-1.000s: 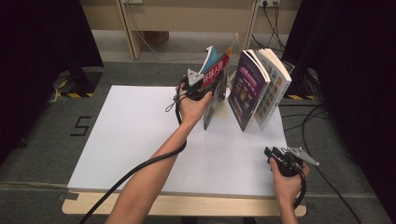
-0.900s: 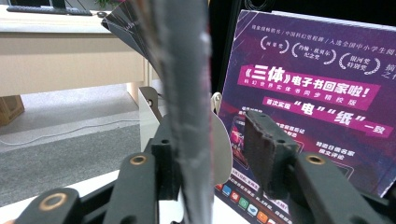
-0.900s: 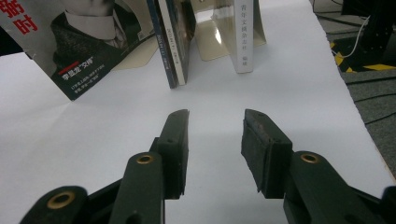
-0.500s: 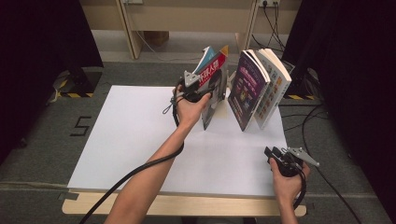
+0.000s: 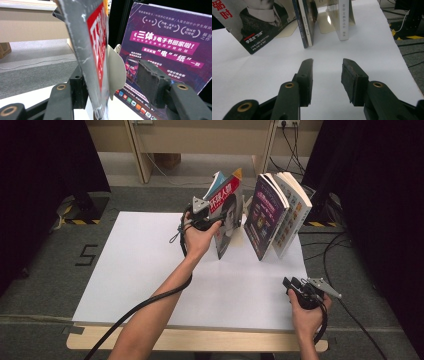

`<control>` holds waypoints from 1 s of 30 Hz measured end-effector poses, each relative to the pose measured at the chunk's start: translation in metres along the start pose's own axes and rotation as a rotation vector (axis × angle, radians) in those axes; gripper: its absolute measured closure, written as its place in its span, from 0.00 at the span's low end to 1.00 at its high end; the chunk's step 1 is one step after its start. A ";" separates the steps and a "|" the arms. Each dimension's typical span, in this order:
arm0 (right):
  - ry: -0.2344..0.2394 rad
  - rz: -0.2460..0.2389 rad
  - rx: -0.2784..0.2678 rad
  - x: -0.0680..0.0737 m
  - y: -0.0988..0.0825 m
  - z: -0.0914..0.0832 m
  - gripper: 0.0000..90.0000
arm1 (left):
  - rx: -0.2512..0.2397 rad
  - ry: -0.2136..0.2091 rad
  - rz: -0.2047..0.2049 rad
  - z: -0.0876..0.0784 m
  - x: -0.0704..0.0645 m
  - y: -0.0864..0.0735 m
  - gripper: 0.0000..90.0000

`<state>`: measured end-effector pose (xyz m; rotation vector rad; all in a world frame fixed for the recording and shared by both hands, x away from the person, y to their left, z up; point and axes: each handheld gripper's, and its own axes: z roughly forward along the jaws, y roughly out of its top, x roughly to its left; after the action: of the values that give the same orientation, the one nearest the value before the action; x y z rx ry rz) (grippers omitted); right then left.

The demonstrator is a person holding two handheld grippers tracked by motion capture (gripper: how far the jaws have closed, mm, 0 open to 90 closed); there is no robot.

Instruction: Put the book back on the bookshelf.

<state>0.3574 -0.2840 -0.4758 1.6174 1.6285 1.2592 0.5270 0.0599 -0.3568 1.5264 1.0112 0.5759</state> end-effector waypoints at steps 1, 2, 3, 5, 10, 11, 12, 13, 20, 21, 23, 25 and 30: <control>0.000 0.000 0.000 0.000 0.000 0.000 0.69 | 0.003 -0.004 0.001 -0.001 0.000 0.000 0.48; 0.001 0.000 0.001 0.000 0.000 0.000 0.69 | 0.006 -0.012 0.004 -0.002 -0.001 0.000 0.48; 0.001 0.000 0.001 0.000 0.000 0.000 0.69 | 0.006 -0.012 0.004 -0.002 -0.001 0.000 0.47; 0.000 0.010 0.001 0.001 0.000 0.000 0.69 | 0.010 -0.016 0.007 -0.004 -0.001 0.000 0.47; 0.001 -0.003 -0.001 0.000 0.000 0.000 0.69 | 0.011 -0.038 -0.003 -0.010 -0.001 0.000 0.44; 0.001 0.004 0.000 0.001 0.000 0.000 0.69 | 0.013 -0.040 0.006 -0.012 -0.001 0.000 0.43; 0.003 0.007 0.002 0.001 0.000 0.000 0.69 | 0.013 -0.040 0.007 -0.013 -0.001 0.000 0.43; 0.003 0.006 0.001 0.001 0.000 0.000 0.69 | 0.013 -0.044 0.004 -0.013 0.000 -0.001 0.43; 0.001 0.000 -0.002 0.001 0.000 0.000 0.69 | 0.023 -0.045 -0.005 -0.020 0.004 -0.003 0.41; 0.001 0.000 -0.002 0.001 0.000 0.000 0.69 | 0.023 -0.045 -0.005 -0.020 0.004 -0.003 0.41; 0.000 0.003 0.001 0.002 0.000 0.000 0.69 | 0.028 -0.057 -0.017 -0.023 0.005 -0.005 0.41; 0.001 0.004 0.001 0.002 0.000 0.000 0.69 | 0.033 -0.055 -0.011 -0.025 0.006 -0.006 0.41; 0.000 -0.006 -0.004 0.001 0.000 0.000 0.69 | 0.039 -0.065 -0.011 -0.030 0.008 -0.009 0.40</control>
<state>0.3574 -0.2828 -0.4752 1.6089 1.6290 1.2579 0.5040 0.0826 -0.3597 1.5635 0.9860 0.4985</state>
